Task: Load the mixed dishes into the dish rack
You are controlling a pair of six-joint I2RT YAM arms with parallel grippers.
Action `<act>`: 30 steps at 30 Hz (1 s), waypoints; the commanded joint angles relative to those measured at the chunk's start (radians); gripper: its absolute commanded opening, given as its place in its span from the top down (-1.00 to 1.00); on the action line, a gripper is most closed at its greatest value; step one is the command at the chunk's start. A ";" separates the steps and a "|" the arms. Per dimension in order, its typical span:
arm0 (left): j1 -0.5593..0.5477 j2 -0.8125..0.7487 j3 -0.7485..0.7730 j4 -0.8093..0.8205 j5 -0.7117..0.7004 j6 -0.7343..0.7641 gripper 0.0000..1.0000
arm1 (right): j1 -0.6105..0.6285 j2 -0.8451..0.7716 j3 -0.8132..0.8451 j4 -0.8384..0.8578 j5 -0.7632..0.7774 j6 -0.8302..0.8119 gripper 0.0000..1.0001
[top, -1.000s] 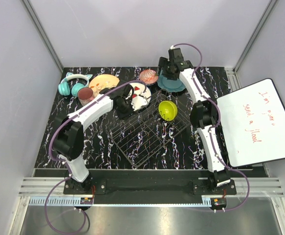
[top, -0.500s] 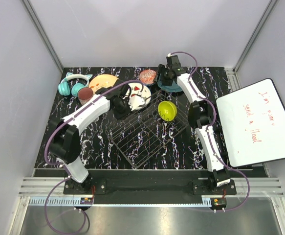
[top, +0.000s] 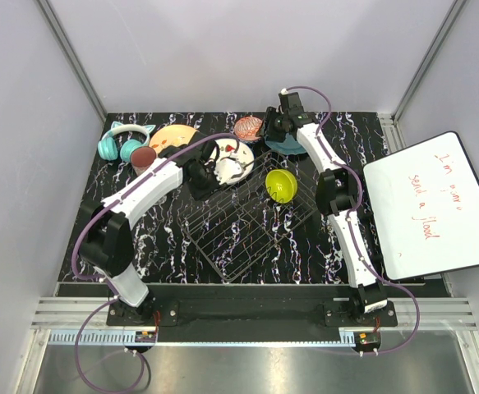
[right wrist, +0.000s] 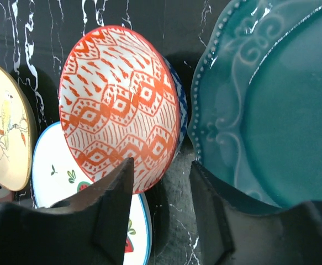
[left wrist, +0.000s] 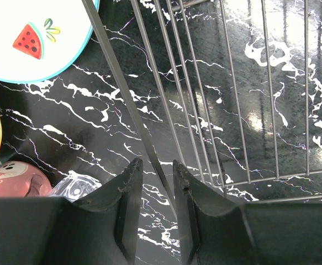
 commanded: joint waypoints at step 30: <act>0.037 -0.065 -0.075 0.049 0.007 -0.023 0.39 | 0.055 -0.345 -0.080 -0.006 0.249 -0.277 1.00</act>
